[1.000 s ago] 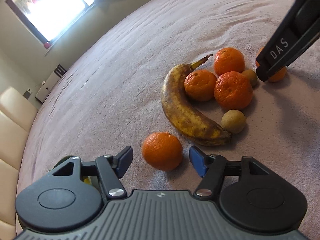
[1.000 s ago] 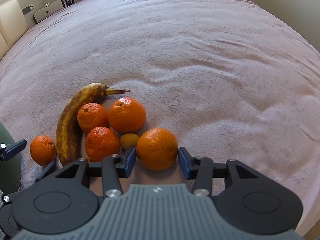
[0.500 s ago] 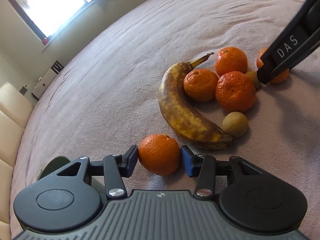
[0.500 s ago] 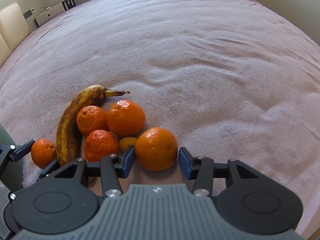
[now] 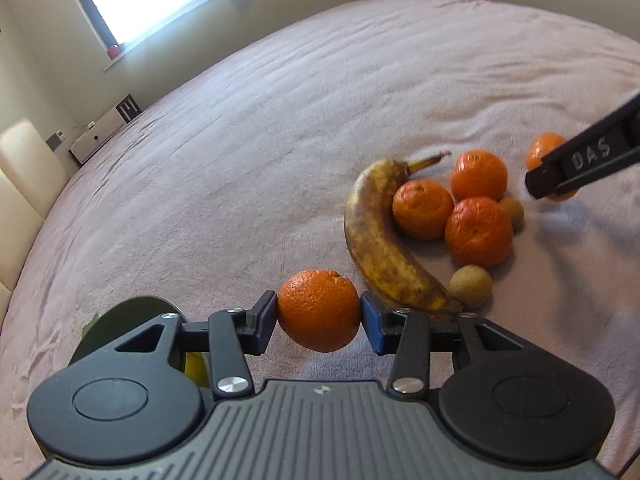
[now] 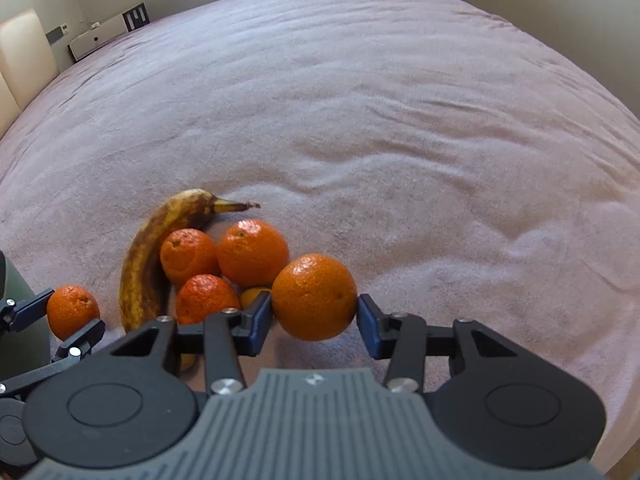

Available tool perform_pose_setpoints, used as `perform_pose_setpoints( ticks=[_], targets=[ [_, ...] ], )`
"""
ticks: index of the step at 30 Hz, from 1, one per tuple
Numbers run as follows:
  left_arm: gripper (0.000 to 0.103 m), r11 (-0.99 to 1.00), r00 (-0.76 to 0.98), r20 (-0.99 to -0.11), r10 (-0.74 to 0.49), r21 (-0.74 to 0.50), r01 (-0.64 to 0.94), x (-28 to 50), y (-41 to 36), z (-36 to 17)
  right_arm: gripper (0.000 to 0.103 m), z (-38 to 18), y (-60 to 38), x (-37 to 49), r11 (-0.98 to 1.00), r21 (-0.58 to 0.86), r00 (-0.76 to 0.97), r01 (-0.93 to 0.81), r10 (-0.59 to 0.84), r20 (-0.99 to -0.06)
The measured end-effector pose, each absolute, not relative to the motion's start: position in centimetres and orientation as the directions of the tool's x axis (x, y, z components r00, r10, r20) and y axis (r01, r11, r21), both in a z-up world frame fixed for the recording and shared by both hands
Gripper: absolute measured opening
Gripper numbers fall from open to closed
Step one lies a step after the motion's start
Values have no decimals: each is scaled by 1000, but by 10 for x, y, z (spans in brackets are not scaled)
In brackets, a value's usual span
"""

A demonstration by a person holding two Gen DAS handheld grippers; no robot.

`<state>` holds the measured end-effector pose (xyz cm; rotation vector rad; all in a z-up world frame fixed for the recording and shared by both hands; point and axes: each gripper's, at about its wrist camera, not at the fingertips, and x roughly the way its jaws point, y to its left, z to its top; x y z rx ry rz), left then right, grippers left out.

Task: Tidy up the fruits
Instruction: 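Carry both mandarins into the green colander and open both grippers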

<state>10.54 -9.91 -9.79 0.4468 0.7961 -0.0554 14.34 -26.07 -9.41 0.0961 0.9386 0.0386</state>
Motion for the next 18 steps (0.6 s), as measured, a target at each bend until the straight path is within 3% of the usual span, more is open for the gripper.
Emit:
perform_pose_setpoints(
  ticks=[18],
  targets=[
    [51, 975, 741, -663, 105, 216, 55, 78, -50, -25, 43, -37, -196, 113, 970, 86, 685, -229, 223, -693]
  ],
)
